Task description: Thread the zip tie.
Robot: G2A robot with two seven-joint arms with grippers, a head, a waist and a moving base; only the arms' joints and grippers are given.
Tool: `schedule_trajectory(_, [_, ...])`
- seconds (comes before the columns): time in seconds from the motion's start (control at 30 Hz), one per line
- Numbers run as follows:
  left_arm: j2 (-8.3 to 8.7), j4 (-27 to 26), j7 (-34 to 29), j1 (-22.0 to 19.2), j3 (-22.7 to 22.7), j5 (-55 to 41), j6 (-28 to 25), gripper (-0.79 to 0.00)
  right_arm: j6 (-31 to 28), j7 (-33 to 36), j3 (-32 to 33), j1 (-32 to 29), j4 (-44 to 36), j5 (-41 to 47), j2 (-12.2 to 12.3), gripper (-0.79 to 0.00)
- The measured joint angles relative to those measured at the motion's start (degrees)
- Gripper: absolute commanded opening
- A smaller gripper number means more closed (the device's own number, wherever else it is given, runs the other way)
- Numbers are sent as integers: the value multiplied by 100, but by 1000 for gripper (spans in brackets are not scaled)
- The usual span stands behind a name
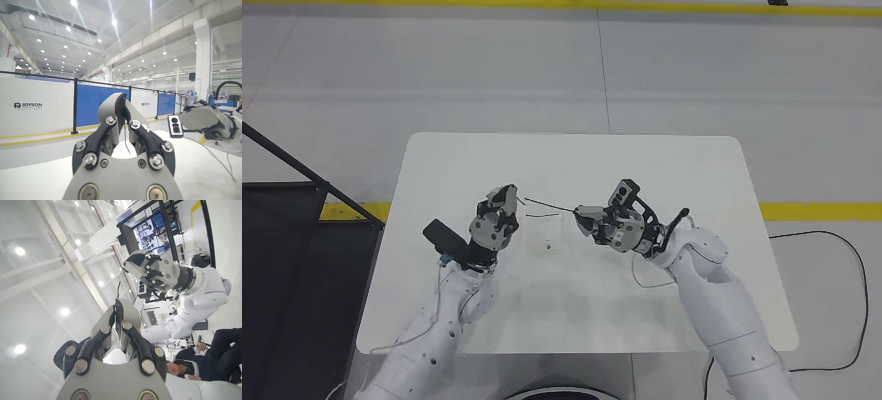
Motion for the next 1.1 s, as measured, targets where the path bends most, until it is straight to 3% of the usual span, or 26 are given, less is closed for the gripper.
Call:
schedule_trajectory(0.43, [-30, 128, -38, -94, 32, 16, -29, -785, 53, -156, -30, -26, -48, 39, 1, -785])
schedule_trajectory(0.6, [-40, -26, -296, -20, 10, 8, -5, -785, 23, -605, -143, -18, -167, 156, -44, -785])
schedule_trajectory(0.83, [-68, -11, -361, -34, 16, 41, -9, -785, -415, -913, -344, 105, 43, 170, -125, -785])
schedule_trajectory(1.1, [-68, -11, -360, -33, 16, 40, -9, -785, -580, -744, -349, 125, 175, 240, -139, -785])
